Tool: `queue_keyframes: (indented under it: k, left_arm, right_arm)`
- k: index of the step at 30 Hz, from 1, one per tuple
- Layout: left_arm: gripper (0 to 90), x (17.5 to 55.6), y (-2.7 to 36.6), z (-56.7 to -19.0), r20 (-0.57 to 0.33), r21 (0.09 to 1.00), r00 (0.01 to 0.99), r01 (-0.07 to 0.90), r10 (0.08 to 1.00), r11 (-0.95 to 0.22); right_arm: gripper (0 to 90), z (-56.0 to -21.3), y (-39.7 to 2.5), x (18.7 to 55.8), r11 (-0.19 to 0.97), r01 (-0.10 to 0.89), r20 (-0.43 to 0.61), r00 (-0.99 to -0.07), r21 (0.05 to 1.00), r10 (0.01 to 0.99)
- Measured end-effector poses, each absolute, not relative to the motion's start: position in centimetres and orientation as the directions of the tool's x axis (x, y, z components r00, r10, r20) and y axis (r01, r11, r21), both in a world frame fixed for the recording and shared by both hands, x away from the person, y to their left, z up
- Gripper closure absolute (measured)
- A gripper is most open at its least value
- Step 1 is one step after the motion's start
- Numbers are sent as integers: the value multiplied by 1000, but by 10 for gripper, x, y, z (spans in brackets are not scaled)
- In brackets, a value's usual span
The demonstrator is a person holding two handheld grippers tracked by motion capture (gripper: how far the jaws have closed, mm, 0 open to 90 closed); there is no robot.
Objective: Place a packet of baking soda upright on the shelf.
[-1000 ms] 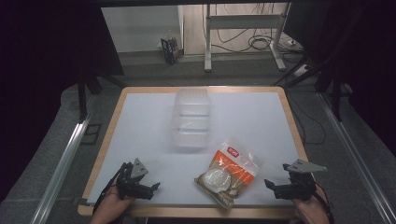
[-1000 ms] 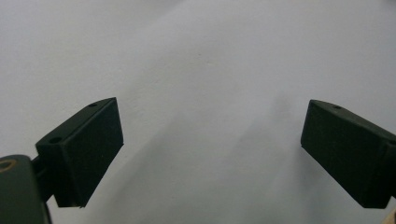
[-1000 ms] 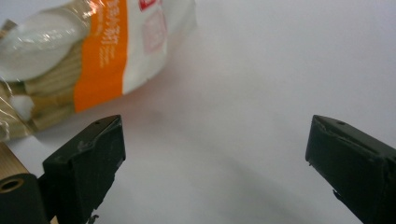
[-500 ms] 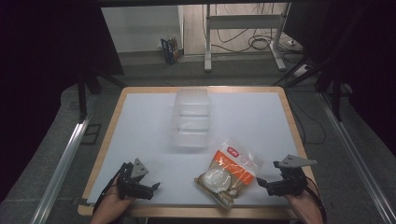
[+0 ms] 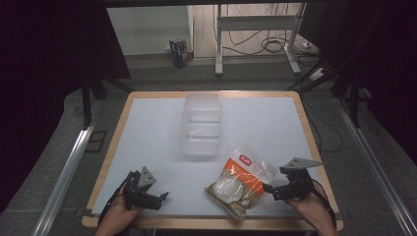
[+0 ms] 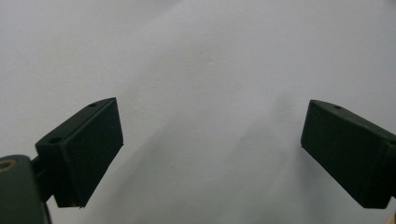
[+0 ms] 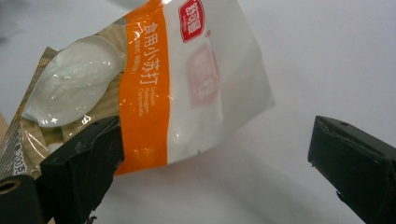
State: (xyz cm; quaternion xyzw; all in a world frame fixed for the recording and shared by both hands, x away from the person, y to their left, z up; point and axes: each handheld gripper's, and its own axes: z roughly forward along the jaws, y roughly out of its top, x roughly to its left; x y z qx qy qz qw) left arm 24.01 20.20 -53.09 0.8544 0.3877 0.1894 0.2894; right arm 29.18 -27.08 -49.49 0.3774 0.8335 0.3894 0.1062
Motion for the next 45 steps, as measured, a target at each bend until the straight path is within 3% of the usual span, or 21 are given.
queue_keyframes:
  k: [11,35,41,45]
  left_arm:
    - [56,240,202,-531,99,641,627,553,772,-532]
    - [55,240,202,-531,97,644,626,553,774,-528]
    - [56,240,202,-531,102,641,627,552,772,-533]
    - [56,240,201,-531,104,639,628,552,771,-536]
  right_arm:
    - [130,-496,-254,309,478,529,109,-742,702,662]
    - [384,-494,-213,337,551,521,197,-818,652,541]
    - [592,-493,-210,339,567,525,215,-825,634,522]
    - [787,-489,-210,340,573,520,189,-822,634,537]
